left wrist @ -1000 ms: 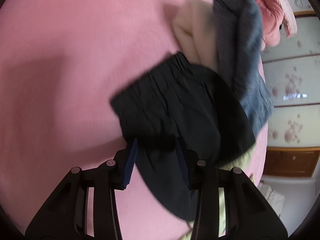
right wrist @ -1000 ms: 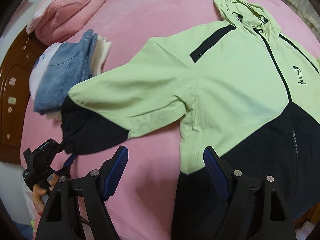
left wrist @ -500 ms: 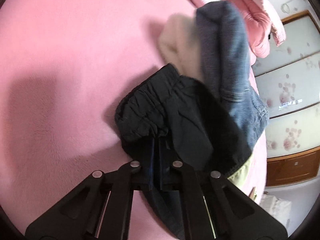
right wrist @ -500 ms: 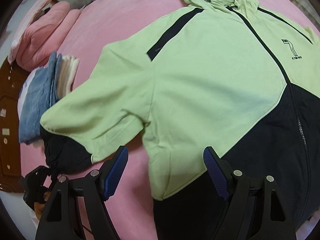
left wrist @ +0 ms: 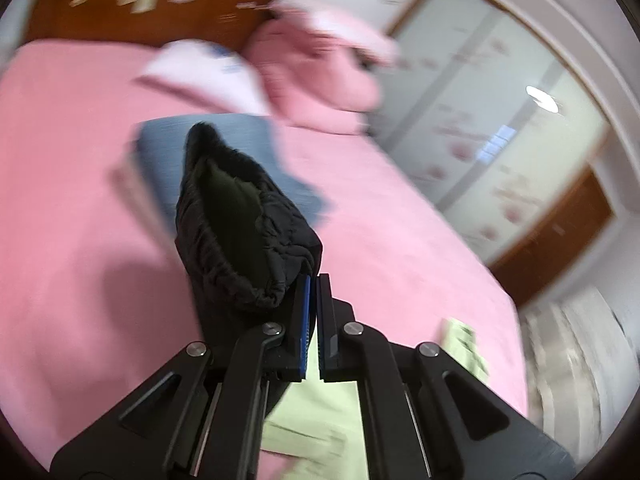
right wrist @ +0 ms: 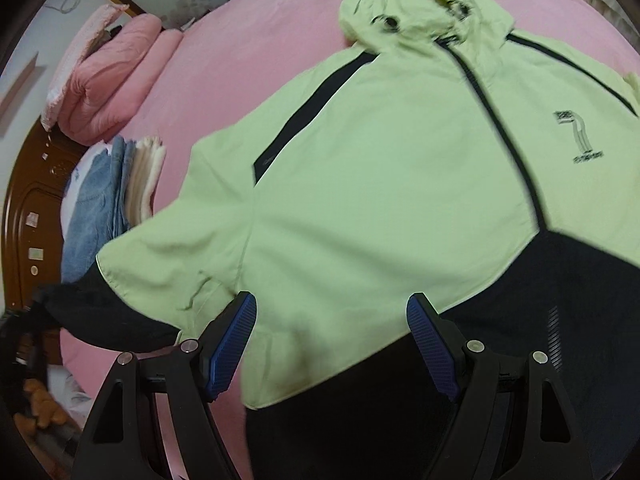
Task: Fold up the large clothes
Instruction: 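Lift the sleeve with the left tool and carry it across the jacket body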
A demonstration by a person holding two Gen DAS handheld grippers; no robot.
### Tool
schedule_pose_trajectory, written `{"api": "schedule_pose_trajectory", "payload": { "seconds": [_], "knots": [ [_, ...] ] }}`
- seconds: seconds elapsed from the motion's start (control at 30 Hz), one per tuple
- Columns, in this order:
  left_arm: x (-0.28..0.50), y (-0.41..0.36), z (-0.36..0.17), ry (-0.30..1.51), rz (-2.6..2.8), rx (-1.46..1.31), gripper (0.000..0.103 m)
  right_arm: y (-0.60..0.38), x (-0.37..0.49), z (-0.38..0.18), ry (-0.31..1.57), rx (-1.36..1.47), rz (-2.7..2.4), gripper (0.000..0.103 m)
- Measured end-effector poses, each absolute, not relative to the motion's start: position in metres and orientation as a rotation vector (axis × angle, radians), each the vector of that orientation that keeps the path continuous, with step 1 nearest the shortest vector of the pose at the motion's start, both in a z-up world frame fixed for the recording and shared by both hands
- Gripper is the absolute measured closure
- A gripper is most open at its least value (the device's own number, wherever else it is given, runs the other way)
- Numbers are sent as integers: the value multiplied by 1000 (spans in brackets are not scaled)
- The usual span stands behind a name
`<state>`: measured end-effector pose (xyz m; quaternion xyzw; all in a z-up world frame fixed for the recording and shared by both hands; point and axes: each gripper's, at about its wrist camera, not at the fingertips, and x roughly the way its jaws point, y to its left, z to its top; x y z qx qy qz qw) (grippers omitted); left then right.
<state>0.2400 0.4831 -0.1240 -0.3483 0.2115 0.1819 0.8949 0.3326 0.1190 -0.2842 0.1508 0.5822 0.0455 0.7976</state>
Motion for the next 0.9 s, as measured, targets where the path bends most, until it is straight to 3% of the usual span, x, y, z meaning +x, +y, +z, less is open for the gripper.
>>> {"api": "schedule_pose_trajectory", "payload": {
  "seconds": [0.33,0.53,0.67,0.73,0.8,0.83,0.87,0.9],
  "knots": [
    [358,292,-103,583,-31,-602,103,-8,369,-272,1138,466,7,23],
    [395,175,-148,766,-166,-506,103,-103,376,-280,1091,497,-54,23],
    [418,118,-190,997,-200,-446,101,-145,388,-301,1097,524,-73,23],
    [432,107,-214,1137,-202,-420,90,-156,393,-315,1121,544,-84,23],
    [425,100,-234,1197,-177,-387,64,-168,391,-325,1152,573,-82,23],
    [426,100,-238,1215,-147,-365,43,-169,391,-329,1162,586,-75,23],
    [409,108,-246,1218,-133,-359,34,-168,395,-336,1176,598,-66,23],
    [407,115,-247,1221,-118,-355,34,-165,397,-342,1189,609,-54,23]
  ]
}}
